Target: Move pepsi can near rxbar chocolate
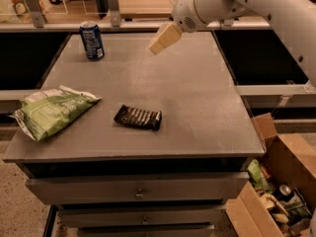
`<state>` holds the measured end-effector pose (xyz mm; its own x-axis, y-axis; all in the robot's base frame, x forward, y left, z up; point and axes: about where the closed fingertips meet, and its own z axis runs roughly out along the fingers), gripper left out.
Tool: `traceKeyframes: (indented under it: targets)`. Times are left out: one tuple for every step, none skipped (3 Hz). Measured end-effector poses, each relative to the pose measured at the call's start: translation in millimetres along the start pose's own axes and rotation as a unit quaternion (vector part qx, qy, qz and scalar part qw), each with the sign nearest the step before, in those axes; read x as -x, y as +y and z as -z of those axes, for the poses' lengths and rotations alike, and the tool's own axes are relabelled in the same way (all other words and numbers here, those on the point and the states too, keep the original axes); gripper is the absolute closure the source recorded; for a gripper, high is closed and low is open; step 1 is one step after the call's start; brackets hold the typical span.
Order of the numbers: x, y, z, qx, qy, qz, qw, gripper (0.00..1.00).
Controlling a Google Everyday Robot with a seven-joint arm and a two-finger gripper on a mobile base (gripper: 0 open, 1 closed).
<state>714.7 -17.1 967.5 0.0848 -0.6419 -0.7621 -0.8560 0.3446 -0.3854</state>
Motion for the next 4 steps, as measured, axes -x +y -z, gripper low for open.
traceKeyframes:
  targets:
    - [14, -4, -33, -0.007, -0.043, -0.015, 0.9990, 0.00]
    - [29, -8, -63, -0.015, -0.068, -0.034, 0.9970, 0.00]
    - [39, -13, -91, -0.016, -0.084, -0.056, 0.9948, 0.00]
    - [49, -15, -119, -0.003, -0.096, -0.065, 0.9932, 0.00]
